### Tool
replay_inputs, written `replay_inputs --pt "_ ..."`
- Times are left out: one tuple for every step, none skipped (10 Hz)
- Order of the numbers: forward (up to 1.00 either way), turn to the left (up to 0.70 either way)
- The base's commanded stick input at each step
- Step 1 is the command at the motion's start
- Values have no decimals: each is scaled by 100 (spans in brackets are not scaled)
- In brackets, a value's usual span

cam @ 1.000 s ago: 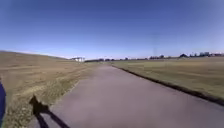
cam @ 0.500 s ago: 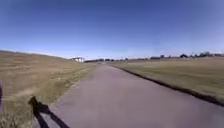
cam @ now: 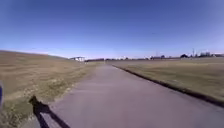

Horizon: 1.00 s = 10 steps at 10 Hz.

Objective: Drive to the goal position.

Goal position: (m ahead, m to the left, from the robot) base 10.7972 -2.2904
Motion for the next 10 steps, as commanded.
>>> replay_inputs --pt "70 0" --pt "70 0" --pt "70 0" --pt "70 0" --pt "70 0" --pt "70 0" --pt "70 0" --pt "70 0" --pt "70 0" --pt "70 0"
